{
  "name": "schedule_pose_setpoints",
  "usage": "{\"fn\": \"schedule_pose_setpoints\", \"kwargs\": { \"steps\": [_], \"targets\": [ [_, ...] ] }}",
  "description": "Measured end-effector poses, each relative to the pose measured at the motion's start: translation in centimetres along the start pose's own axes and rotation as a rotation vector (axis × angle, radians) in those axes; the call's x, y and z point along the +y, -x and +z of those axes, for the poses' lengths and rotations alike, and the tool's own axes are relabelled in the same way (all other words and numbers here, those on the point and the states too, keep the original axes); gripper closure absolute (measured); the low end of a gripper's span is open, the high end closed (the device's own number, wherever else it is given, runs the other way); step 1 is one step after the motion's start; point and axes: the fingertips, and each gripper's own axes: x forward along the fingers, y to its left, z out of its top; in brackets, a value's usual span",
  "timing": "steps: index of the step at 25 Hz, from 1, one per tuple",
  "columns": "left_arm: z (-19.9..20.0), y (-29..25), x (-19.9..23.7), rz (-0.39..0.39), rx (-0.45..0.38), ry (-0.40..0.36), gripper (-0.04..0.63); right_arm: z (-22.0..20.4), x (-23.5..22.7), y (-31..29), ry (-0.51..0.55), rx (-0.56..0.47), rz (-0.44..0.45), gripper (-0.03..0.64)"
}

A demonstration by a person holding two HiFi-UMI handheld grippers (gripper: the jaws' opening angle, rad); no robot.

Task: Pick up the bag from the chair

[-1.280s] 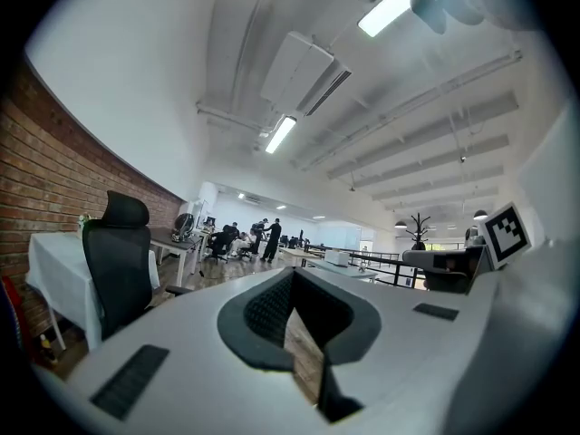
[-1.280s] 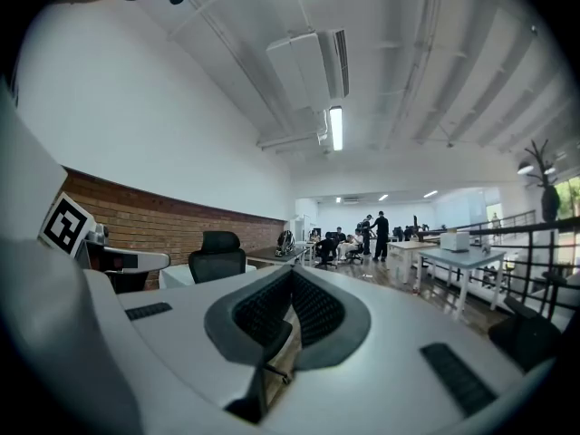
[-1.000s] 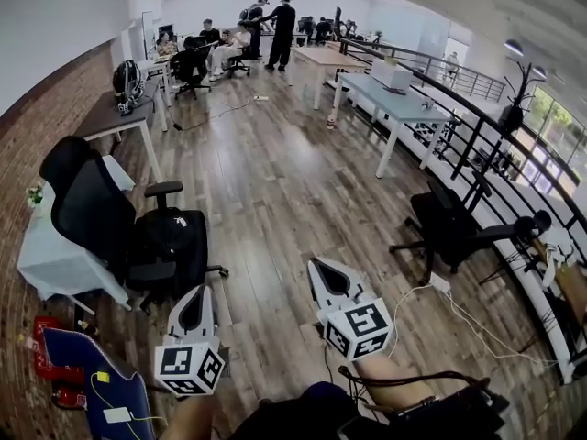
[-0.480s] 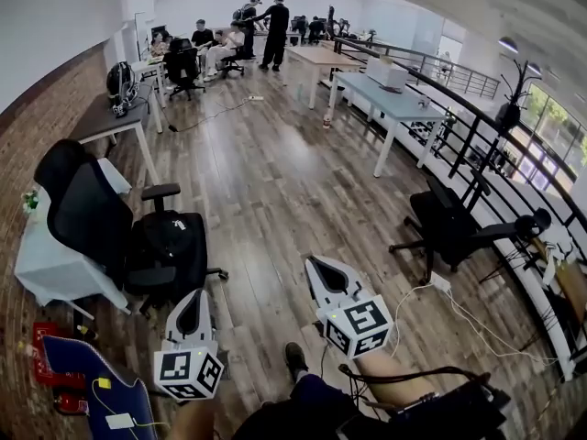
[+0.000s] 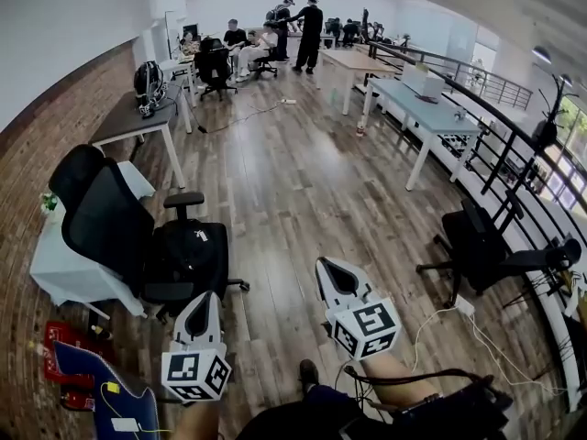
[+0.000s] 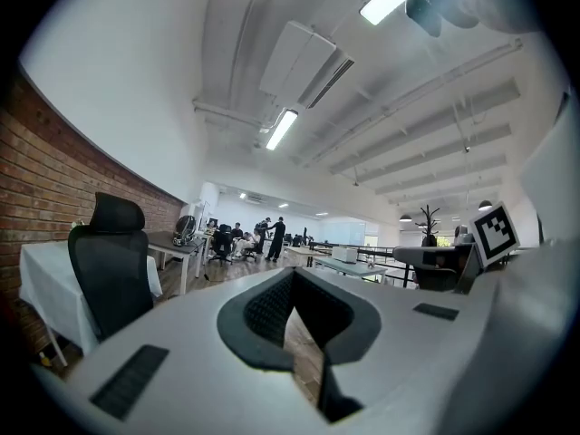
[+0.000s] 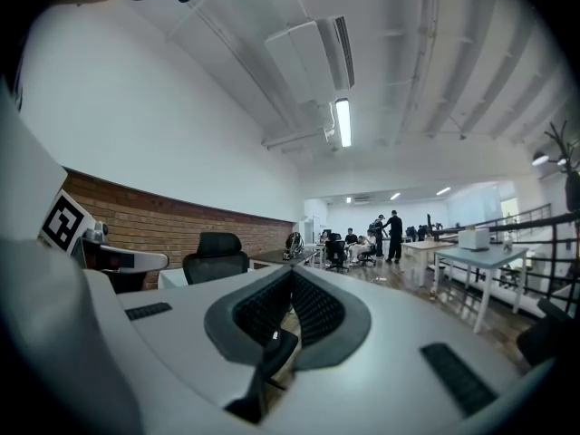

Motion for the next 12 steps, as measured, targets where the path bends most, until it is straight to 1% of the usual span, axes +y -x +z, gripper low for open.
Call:
{"fn": "schedule_pose_setpoints", "kwargs": {
  "steps": [6,12],
  "targets": [
    [-0.4,-5.5,0.3,0.026,0.007,0.002,0.584,-0.2,-3.9,-4.4,-0.005,0.004,0.024,0.603],
    [-1.3,-10.4,0.0,0.049,0.035,-0.012,0.584,-0.8,-8.0,-8.0,-0.017,0.008,0.039,0.603]
  ]
}}
